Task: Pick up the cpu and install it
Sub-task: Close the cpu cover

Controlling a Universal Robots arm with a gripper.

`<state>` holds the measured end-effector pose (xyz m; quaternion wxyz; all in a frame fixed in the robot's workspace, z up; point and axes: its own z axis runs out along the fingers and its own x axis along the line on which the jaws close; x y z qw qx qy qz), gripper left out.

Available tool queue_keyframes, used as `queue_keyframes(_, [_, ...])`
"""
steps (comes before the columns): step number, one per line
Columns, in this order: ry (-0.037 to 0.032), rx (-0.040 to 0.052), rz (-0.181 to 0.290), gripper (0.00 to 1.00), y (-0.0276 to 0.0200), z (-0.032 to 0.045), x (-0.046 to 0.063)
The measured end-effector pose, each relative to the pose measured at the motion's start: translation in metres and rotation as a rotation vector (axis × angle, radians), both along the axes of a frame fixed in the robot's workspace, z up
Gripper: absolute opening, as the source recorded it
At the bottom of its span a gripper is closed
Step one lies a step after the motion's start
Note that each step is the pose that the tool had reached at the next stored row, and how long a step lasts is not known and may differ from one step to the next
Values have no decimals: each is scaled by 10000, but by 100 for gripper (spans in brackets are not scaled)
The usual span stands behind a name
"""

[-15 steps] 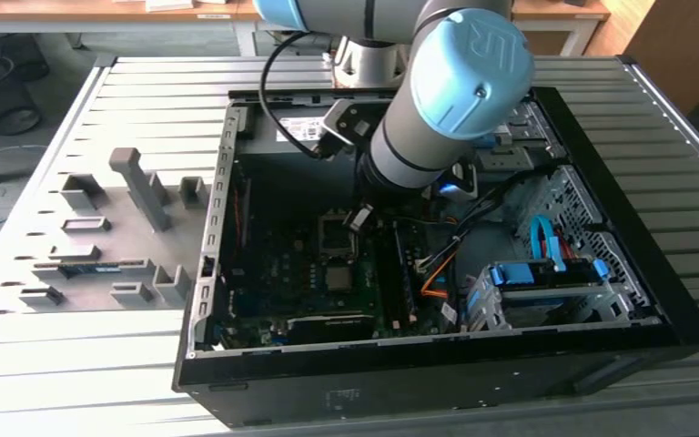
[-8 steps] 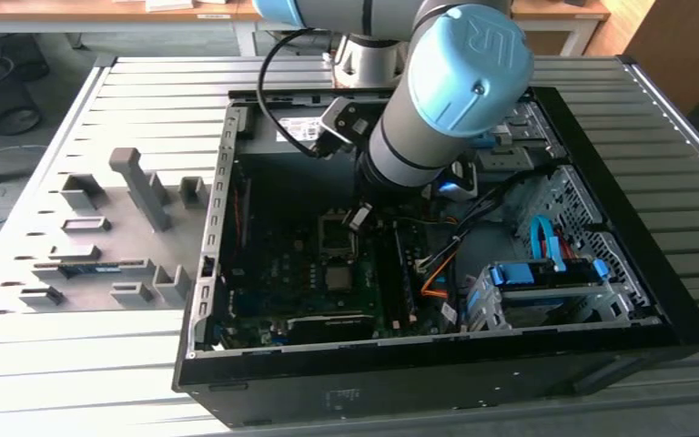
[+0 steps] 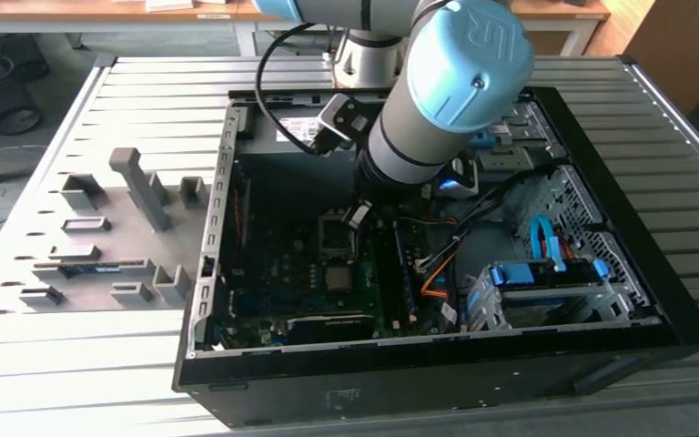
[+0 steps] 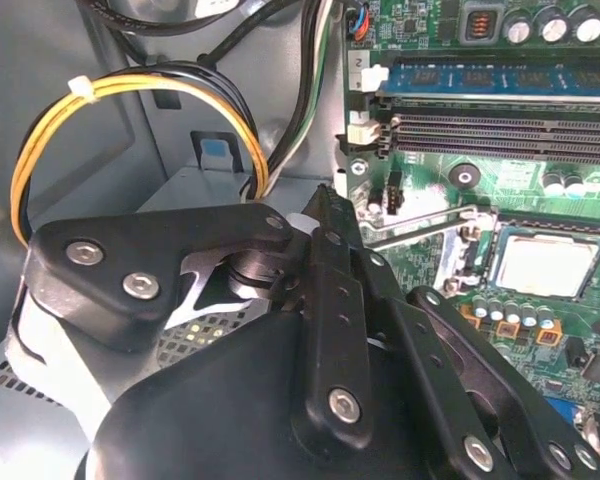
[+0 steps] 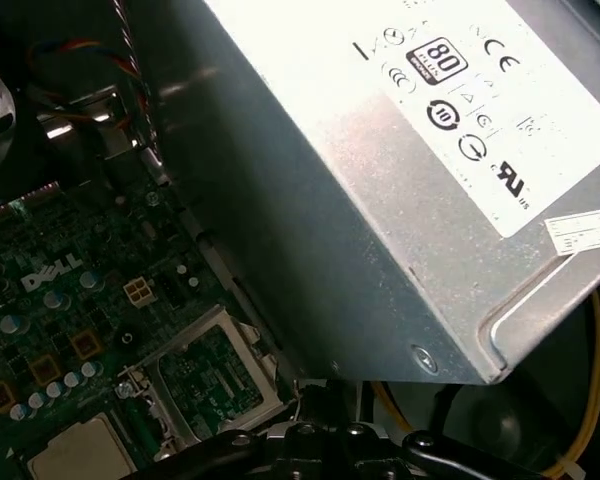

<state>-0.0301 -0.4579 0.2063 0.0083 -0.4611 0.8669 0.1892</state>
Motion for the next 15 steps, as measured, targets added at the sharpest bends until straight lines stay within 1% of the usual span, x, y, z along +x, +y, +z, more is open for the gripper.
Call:
queue_keyframes(4, [-12,0,-1,10,-12,3,-5])
queue_keyframes(11, [-57,17,0,10,-25,60,-14])
queue_keyframes(15, [-69,27,-1,10,-34,71,-17])
